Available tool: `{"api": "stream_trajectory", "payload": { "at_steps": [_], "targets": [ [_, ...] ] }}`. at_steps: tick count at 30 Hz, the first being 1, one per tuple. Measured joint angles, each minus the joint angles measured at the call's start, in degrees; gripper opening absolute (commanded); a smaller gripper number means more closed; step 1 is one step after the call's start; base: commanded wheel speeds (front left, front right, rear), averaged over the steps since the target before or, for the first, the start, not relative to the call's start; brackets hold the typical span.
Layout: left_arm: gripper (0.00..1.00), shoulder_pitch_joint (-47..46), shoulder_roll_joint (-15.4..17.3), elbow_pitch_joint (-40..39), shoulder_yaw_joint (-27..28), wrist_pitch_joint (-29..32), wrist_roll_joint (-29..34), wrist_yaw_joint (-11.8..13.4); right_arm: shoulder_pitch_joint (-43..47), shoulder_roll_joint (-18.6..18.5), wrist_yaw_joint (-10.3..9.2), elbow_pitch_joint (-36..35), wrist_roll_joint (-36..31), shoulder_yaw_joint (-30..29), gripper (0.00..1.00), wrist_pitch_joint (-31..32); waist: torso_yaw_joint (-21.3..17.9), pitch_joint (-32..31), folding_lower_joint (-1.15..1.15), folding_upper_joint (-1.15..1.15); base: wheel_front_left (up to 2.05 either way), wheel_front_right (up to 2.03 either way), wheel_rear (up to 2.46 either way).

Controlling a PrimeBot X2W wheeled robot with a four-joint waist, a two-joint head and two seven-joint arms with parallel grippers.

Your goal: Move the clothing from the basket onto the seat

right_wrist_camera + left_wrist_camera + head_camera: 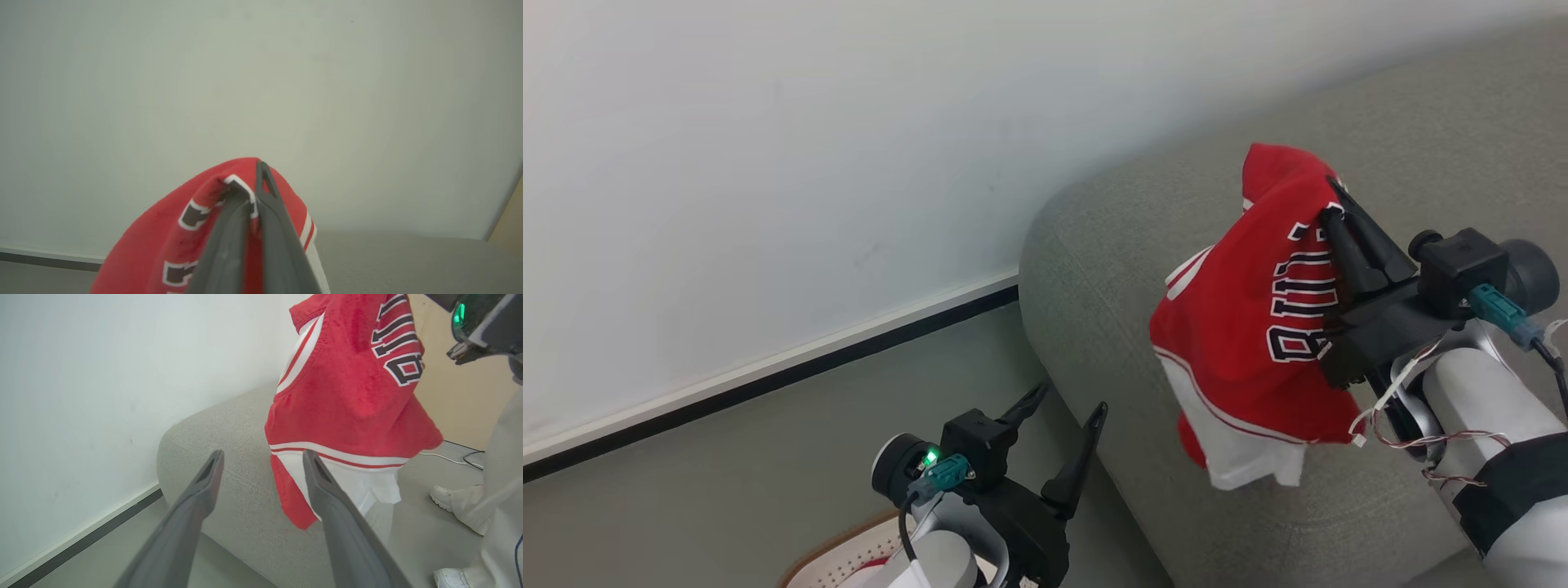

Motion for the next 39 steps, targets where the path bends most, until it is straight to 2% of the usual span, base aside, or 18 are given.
{"api": "stream_trajectory", "payload": {
  "at_steps": [4, 10, 15, 19, 28, 33, 39],
  "targets": [
    [1.00, -0.01, -0.69, -0.43, -0.52, -0.02, 0.15, 0.00, -0.04, -1.29, 0.01, -1.43, -0.01, -0.76, 0.00, -0.01, -1.52, 0.95, 0.00, 0.00, 0.00, 0.00, 0.00],
    [1.00, -0.02, -0.97, -1.10, -1.48, -0.20, 0.58, -0.01, -0.96, -2.69, 0.26, -1.75, 1.24, -3.43, 0.00, 0.01, -1.60, 2.74, 0.00, 0.00, 0.00, 0.00, 0.00],
    [1.00, -0.07, -0.92, -3.43, -2.01, -0.26, 2.26, 0.09, -7.15, -6.88, 0.83, -2.13, 1.54, -6.11, 0.00, 1.12, -0.46, 5.18, 0.00, 0.00, 0.00, 0.00, 0.00],
    [1.00, -0.41, -0.05, -4.93, -2.20, -0.26, 3.24, 0.52, -12.27, -8.64, 1.71, -1.67, 1.52, -7.45, 0.00, 2.38, 0.58, 7.62, 0.01, 0.00, 0.00, 0.00, 0.00],
    [1.00, -3.52, 3.00, -8.92, -2.18, -0.16, 6.11, 1.08, -23.93, -10.77, 2.59, 4.36, 1.52, -9.53, 0.00, 4.92, 3.35, 14.33, 0.02, 0.01, 0.00, 0.00, 0.00],
    [1.00, -6.08, 3.65, -11.59, -2.07, 0.13, 7.16, 1.57, -29.13, -12.43, 2.72, 8.13, 1.51, -10.82, 0.00, 5.92, 4.80, 18.44, 0.02, 0.01, 0.00, 0.00, 0.00],
    [1.00, -8.81, 4.20, -14.25, -1.91, 1.02, 8.70, 2.02, -32.25, -12.41, 2.74, 10.85, 1.52, -11.39, 0.00, 6.06, 5.95, 22.71, 0.02, 0.01, 0.00, 0.00, 0.00]
  ]
}}
